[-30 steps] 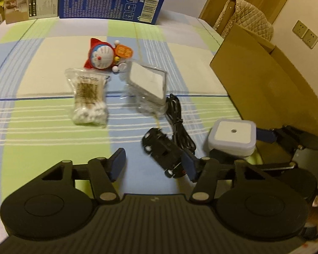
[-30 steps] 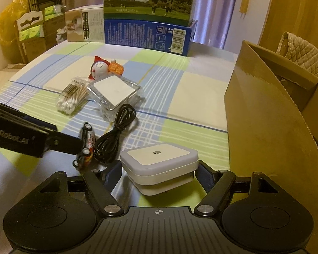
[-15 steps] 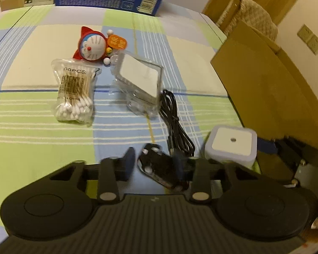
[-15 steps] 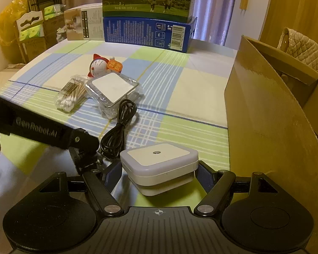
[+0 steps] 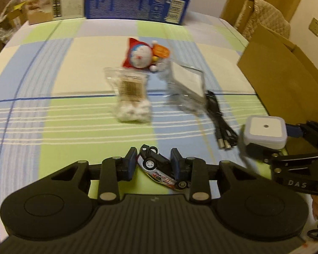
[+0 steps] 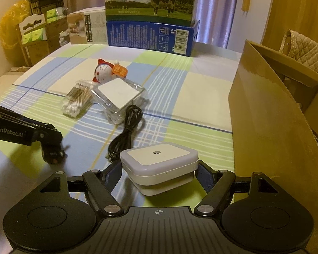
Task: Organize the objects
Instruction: 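Grasp the toy race car with the left tool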
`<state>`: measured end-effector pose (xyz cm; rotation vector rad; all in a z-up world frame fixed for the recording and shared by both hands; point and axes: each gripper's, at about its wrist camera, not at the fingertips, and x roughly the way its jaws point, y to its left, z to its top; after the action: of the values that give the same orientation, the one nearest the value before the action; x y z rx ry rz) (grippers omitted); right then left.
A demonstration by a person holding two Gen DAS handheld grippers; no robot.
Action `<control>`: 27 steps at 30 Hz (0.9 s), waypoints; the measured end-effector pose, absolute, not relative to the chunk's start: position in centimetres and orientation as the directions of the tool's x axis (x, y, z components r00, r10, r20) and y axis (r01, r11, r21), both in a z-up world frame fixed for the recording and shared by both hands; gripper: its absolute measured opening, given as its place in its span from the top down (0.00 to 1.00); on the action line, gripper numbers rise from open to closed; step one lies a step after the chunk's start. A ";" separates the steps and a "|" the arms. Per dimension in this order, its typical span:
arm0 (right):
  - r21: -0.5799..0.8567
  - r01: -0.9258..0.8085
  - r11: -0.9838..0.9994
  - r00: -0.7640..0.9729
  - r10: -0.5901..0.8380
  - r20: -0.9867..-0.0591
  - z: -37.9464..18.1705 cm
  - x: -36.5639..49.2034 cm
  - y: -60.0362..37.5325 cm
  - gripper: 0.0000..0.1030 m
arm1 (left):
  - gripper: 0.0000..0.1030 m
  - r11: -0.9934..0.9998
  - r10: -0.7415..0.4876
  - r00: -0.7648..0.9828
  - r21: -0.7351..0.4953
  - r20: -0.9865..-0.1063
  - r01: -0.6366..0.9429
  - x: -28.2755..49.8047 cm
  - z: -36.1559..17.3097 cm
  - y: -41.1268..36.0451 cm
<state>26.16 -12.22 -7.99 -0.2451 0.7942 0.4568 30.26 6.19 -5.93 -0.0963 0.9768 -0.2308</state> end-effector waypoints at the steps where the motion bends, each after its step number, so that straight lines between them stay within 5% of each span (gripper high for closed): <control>1: -0.042 -0.484 0.874 0.610 0.302 -0.732 -8.0 26.1 -12.1 0.30 | 0.72 0.971 -0.238 0.538 -0.188 -0.809 0.147 30.2 -6.0 6.5; 5: -0.042 -0.486 0.873 0.607 0.303 -0.735 -8.0 26.0 -11.8 0.30 | 0.66 0.976 -0.219 0.545 -0.185 -0.809 0.118 29.8 -6.1 7.3; 7: -0.043 -0.486 0.873 0.608 0.303 -0.734 -8.0 26.0 -11.7 0.30 | 0.38 0.974 -0.223 0.544 -0.204 -0.809 0.096 29.5 -6.3 7.5; 8: -0.042 -0.486 0.873 0.608 0.303 -0.734 -8.0 26.0 -11.7 0.30 | 0.37 0.973 -0.226 0.545 -0.213 -0.807 0.087 29.2 -6.4 7.6; 18: -0.048 -0.493 0.869 0.606 0.303 -0.735 -8.1 26.0 -11.4 0.30 | 0.38 0.974 -0.224 0.562 -0.192 -0.796 0.117 27.8 -6.6 5.5; 27: -0.040 -0.492 0.870 0.605 0.309 -0.734 -8.0 26.0 -11.4 0.30 | 0.56 0.987 -0.161 0.576 -0.138 -0.802 0.083 27.5 -6.5 7.9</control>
<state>25.98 -11.39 -7.96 -0.2489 0.7953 0.4687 27.51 7.90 -6.55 -0.0885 0.9471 -0.1427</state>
